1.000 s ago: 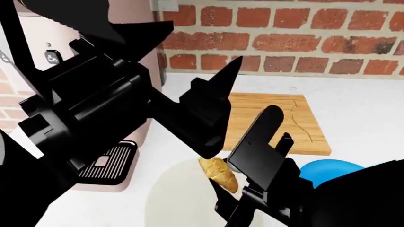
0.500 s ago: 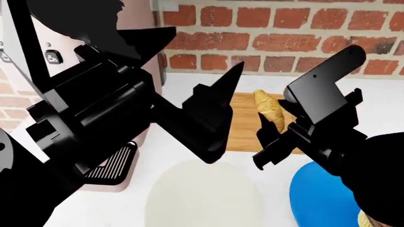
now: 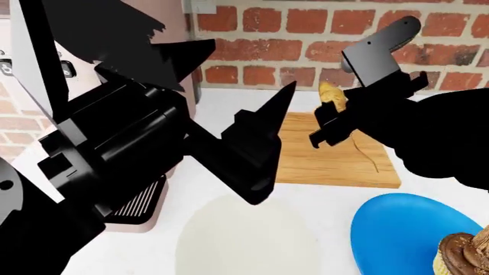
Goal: From the different types of pastries on the counter, select a croissant and place it on the cutting board. Then retrieve a jar of jam from the cabinet and place it alongside the croissant on the cutting board.
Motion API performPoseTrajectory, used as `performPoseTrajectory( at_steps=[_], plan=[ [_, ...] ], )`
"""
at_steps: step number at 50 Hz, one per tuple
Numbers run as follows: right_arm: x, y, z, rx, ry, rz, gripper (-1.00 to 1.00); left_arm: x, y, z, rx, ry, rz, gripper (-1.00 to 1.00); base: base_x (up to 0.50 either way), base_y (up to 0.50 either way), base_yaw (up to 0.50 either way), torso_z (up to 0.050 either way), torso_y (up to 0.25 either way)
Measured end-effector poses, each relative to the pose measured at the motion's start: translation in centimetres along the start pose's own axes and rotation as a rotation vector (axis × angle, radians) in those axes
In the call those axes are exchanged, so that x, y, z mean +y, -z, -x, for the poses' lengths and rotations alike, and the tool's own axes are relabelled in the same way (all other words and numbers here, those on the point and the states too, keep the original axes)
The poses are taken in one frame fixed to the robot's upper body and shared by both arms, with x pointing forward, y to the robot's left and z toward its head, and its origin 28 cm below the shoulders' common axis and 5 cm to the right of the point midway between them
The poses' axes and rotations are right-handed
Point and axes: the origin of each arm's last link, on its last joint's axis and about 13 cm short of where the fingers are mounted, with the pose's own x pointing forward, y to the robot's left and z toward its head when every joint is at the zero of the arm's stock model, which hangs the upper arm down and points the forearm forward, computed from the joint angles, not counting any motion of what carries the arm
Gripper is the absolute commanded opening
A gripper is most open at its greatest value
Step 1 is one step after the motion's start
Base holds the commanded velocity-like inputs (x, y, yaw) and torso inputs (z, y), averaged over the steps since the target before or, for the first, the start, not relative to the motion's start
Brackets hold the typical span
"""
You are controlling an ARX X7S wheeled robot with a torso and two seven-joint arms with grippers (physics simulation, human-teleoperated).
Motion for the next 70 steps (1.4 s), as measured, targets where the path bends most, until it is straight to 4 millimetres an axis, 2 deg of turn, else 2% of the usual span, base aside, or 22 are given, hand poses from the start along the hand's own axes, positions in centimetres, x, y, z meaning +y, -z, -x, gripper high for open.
performPoseTrajectory(
  at_steps=[19,33,47,70],
  plan=[
    [-1.1,-3.9,-4.4,0.184,-0.075,0.084,-1.0,-0.2,-0.3,0.1,-0.007,0.007,-0.003,1.0,0.0,0.0,0.0,0.0,0.0],
    [-0.3,-5.1,-6.4,0.248,-0.137,0.141,-1.0,-0.3,-0.7,0.3,-0.011,0.008,-0.01,1.0,0.0,0.0,0.0,0.0,0.0],
    [0.9,-4.9,-7.3,0.269,-0.24,0.189,-1.0,-0.2,-0.9,0.4,-0.013,0.006,-0.014,1.0,0.0,0.0,0.0,0.0,0.0],
    [2.2,-3.2,-8.4,0.275,-0.333,0.206,-1.0,-0.2,-0.9,0.3,-0.011,0.006,-0.018,1.0,0.0,0.0,0.0,0.0,0.0]
  ],
)
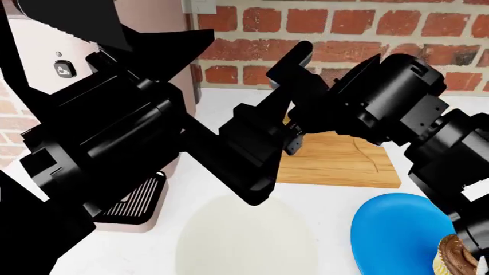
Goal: From the different types of pastries on the counter, select a croissant and place it on the cutting board. Then retrieve a jar of jam from the cabinet and place it alongside the croissant on the cutting board.
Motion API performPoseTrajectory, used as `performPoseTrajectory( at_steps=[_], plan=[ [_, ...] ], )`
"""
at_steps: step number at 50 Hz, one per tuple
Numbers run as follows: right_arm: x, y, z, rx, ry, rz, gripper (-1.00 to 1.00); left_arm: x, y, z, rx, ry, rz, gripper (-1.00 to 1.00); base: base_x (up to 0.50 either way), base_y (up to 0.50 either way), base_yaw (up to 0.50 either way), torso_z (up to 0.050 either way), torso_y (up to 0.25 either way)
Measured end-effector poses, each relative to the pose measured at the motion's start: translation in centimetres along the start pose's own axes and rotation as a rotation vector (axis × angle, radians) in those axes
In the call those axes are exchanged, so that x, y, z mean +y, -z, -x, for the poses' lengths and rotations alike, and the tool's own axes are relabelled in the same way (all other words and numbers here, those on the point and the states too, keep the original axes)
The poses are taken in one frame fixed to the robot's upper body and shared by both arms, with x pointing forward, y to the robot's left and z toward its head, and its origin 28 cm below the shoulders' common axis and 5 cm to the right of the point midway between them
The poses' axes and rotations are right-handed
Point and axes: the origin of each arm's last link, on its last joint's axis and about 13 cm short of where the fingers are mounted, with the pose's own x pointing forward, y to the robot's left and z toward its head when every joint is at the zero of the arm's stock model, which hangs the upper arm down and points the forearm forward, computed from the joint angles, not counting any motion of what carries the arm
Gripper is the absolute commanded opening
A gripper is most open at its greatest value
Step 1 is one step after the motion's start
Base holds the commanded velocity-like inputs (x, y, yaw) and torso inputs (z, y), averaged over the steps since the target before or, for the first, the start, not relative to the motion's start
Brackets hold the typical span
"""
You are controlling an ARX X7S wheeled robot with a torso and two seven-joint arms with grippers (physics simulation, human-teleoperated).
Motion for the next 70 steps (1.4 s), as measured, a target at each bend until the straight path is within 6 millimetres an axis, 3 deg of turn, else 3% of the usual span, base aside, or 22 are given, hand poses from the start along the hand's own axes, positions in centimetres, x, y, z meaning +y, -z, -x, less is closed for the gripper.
performPoseTrajectory(
  at_steps=[1,18,34,52,70],
  plan=[
    [0.0,0.0,-0.1,0.0,-0.001,0.0,1.0,0.0,0.0,0.0,0.0,0.0,0.0,1.0,0.0,0.0,0.0,0.0,0.0],
    [-0.3,0.0,0.4,-0.014,0.024,0.0,1.0,0.0,0.1,0.0,0.001,-0.002,0.0,1.0,0.0,0.0,0.0,0.0,0.0],
    [-1.1,0.6,5.0,-0.11,0.103,-0.033,1.0,0.1,0.0,0.1,-0.005,-0.01,0.001,1.0,0.0,0.0,0.0,0.0,0.0],
    [0.1,4.3,9.6,-0.334,0.276,-0.082,1.0,0.5,0.0,-0.2,-0.032,-0.062,0.001,1.0,0.0,0.0,0.0,0.0,0.0],
    [3.1,9.0,14.3,-0.547,0.463,-0.115,1.0,0.5,-0.2,-0.3,-0.043,-0.093,0.003,1.0,0.0,0.0,0.0,0.0,0.0]
  ],
)
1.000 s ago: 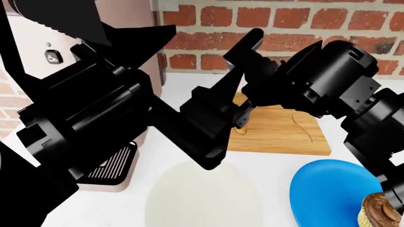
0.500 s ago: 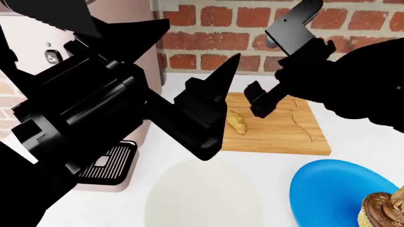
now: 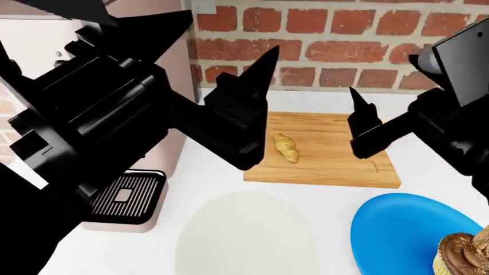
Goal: From the different types of pastries on the counter, select a croissant and place it on the cutting board. Then retrieve a jar of jam from the cabinet and place it alongside the croissant on the cutting board.
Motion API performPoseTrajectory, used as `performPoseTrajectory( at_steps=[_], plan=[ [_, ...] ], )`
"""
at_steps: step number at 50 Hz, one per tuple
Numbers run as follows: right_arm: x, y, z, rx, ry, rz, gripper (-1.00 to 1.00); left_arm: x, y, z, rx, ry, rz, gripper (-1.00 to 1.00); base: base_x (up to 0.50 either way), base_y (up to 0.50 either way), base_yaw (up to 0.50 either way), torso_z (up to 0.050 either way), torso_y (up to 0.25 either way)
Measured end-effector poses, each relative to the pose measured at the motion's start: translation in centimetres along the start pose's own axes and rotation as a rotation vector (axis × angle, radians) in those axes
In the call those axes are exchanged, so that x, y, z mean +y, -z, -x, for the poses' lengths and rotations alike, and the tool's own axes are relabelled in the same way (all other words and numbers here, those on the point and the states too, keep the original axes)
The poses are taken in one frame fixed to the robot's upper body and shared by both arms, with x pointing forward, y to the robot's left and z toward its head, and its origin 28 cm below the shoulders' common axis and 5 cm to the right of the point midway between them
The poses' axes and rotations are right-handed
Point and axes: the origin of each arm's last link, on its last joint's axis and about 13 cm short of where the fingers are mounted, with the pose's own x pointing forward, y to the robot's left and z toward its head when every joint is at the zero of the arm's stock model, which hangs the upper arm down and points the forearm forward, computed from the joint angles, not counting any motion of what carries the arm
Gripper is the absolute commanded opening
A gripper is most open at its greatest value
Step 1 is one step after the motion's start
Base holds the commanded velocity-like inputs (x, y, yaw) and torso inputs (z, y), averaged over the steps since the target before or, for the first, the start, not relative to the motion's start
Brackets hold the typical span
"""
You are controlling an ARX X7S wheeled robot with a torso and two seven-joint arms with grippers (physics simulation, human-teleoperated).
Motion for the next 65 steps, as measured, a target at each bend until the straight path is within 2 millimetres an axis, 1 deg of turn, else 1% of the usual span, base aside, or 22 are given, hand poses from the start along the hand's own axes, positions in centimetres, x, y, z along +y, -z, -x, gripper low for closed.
performPoseTrajectory(
  at_steps=[8,17,24,33,42,47,54,65],
  plan=[
    [-0.5,0.1,2.8,-0.122,0.121,-0.071,1.0,-0.1,0.1,0.0,0.003,0.005,0.0,1.0,0.0,0.0,0.0,0.0,0.0],
    [-0.9,-0.4,4.7,-0.251,0.224,-0.136,1.0,-0.3,0.2,0.1,0.007,0.02,0.0,1.0,0.0,0.0,0.0,0.0,0.0],
    [-1.0,-0.5,5.7,-0.317,0.285,-0.171,1.0,-0.4,0.3,0.1,0.008,0.028,0.002,1.0,0.0,0.0,0.0,0.0,0.0],
    [-0.9,-0.9,6.4,-0.396,0.36,-0.201,1.0,-0.5,0.3,0.2,0.008,0.034,0.003,1.0,0.0,0.0,0.0,0.0,0.0],
    [-1.2,-2.0,7.1,-0.479,0.43,-0.214,1.0,-0.5,0.3,0.2,0.006,0.036,0.005,1.0,0.0,0.0,0.0,0.0,0.0],
    [-1.7,-2.9,7.1,-0.519,0.463,-0.216,1.0,-0.6,0.3,0.2,0.007,0.036,0.007,1.0,0.0,0.0,0.0,0.0,0.0],
    [-2.5,-4.3,6.3,-0.553,0.496,-0.227,1.0,-0.5,0.3,0.2,0.008,0.034,0.008,1.0,0.0,0.0,0.0,0.0,0.0],
    [-3.5,-7.6,4.8,-0.605,0.482,-0.234,1.0,-0.5,0.3,0.2,0.01,0.03,0.008,1.0,0.0,0.0,0.0,0.0,0.0]
  ],
)
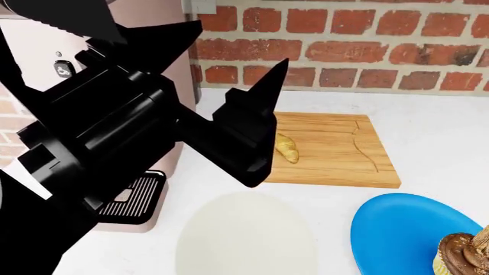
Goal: From the different types of pastries on the counter, select a croissant and place it on the cutting board. Then retrieve a jar of jam from the cabinet and place it alongside the croissant on the cutting board.
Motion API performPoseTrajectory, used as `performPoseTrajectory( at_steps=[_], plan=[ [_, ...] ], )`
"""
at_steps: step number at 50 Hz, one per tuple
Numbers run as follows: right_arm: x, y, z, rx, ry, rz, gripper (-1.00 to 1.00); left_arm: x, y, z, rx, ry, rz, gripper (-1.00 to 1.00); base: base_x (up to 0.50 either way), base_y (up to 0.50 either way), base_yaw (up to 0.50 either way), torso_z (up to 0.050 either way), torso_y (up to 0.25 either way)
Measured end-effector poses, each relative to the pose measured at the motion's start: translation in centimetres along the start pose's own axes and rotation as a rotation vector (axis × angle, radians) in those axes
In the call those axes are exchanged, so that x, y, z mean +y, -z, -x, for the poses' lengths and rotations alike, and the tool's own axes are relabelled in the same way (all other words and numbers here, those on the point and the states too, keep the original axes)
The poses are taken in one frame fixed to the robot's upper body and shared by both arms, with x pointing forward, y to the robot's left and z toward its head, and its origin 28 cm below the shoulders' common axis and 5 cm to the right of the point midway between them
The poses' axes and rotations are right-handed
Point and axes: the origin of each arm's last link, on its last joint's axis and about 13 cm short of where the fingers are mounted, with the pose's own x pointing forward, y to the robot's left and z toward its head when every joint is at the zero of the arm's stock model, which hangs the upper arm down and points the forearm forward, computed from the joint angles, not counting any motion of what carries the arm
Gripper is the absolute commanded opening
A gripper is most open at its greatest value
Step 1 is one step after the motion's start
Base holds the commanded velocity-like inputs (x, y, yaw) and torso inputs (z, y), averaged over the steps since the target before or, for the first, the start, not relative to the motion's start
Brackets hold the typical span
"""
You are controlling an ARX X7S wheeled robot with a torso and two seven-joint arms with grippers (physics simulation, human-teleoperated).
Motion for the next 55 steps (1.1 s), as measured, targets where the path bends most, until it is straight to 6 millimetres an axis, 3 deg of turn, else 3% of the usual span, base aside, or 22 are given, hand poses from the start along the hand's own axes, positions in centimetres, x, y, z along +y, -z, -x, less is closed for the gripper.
performPoseTrajectory(
  at_steps=[20,41,55],
  plan=[
    [1.7,-3.5,-4.8,-0.057,-0.068,0.014,1.0,0.1,-0.2,0.0,-0.001,-0.001,-0.001,1.0,0.0,0.0,0.0,0.0,0.0],
    [3.1,-4.0,-9.6,0.02,-0.141,0.003,1.0,0.2,-0.1,0.1,0.002,0.0,-0.002,1.0,0.0,0.0,0.0,0.0,0.0],
    [3.5,-5.8,-12.1,0.064,-0.175,-0.02,1.0,0.3,0.0,0.1,0.005,0.0,-0.004,1.0,0.0,0.0,0.0,0.0,0.0]
  ],
)
